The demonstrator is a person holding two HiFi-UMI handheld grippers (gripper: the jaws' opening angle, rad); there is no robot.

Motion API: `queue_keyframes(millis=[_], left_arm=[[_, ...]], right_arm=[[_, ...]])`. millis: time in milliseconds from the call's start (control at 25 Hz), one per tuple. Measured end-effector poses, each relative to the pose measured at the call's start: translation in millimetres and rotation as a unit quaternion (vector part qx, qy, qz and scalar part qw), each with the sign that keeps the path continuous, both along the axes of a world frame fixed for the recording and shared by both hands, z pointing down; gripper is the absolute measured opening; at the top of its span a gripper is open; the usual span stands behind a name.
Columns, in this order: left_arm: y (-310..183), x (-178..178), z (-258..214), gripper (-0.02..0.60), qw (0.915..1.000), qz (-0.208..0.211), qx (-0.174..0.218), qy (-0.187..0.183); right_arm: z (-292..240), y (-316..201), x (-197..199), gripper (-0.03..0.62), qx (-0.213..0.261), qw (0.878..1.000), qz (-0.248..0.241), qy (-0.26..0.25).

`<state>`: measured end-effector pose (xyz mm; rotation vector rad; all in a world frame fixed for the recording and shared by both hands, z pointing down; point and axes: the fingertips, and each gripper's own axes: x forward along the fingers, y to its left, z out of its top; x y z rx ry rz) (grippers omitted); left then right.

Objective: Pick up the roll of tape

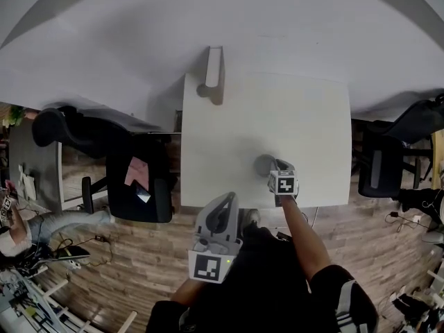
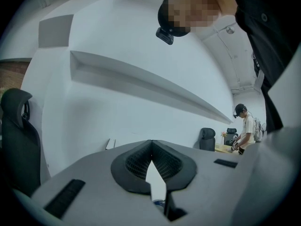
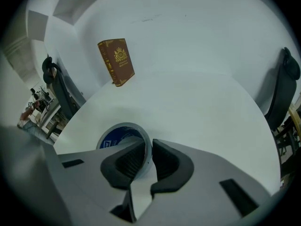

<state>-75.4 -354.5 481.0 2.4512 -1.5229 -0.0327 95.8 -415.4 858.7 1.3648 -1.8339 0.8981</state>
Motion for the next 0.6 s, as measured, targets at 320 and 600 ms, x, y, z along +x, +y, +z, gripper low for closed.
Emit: queue_keyframes(millis=[320, 600], left_arm=[[40.6, 11.8, -11.8, 0.023, 0.9999, -0.001, 0.014, -0.004], [92.8, 38.8, -14.9, 0.023, 0.999, 0.011, 0.041, -0.016]], right_arm=[[-30.0, 35.3, 11.9, 0.064, 0.036, 0.999, 0.002, -0.021], [-107.5, 61.6, 32.3, 0.063, 0.135, 0.989, 0.013, -0.054]])
